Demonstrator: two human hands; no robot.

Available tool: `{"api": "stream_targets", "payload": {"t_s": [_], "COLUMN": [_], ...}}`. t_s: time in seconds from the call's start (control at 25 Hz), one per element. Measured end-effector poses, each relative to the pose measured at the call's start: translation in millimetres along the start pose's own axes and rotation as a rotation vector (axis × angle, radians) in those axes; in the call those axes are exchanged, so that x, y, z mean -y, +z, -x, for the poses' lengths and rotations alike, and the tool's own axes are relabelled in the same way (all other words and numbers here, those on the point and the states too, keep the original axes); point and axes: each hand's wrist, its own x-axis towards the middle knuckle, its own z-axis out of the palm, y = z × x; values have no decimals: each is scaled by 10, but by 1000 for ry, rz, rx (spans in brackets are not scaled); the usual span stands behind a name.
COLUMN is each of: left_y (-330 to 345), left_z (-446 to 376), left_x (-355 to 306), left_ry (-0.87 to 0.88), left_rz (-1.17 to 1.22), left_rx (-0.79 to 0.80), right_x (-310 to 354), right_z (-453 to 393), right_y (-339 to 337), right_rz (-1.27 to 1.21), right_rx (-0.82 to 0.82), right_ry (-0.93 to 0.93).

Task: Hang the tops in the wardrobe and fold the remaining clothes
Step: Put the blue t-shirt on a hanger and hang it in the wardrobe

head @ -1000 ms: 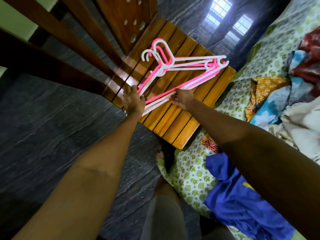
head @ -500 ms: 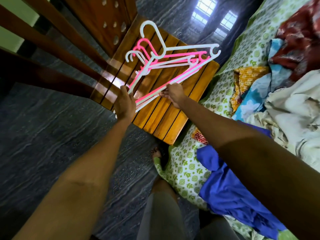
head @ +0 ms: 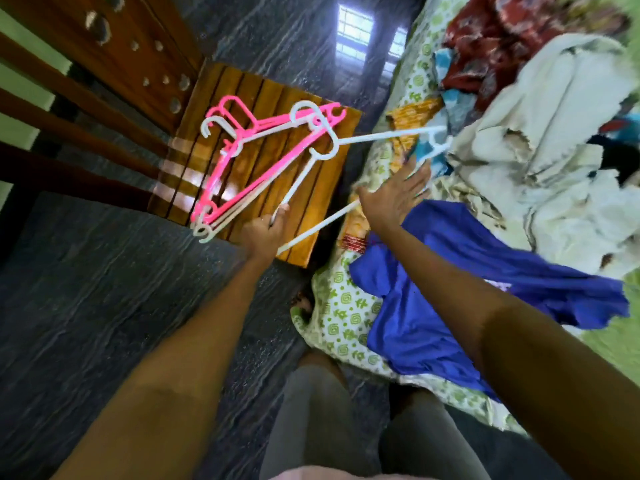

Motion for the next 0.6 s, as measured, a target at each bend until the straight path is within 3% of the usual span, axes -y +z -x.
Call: {"api": "stream_targets", "payload": {"t_s": [0.12, 0.24, 0.4, 0.6], "left_y": [308, 756, 1490, 2237], "left_z": [296, 672, 1101, 1343], "left_x": [-337, -772, -1255, -1835], "left_ry": [109, 237, 370, 535], "left_rz": [-135, -273, -343, -396], "left_rx": [131, 269, 371, 469], "right_x": [-614, -1464, -2619, -3614], "right_z": [-191, -398, -547, -743], "right_y": [-445, -823, -1251, -1500], "right_rz": [207, -57, -382, -378], "right_rx": [-8, 272, 444, 344], "right_ry": [-229, -327, -34, 159]}}
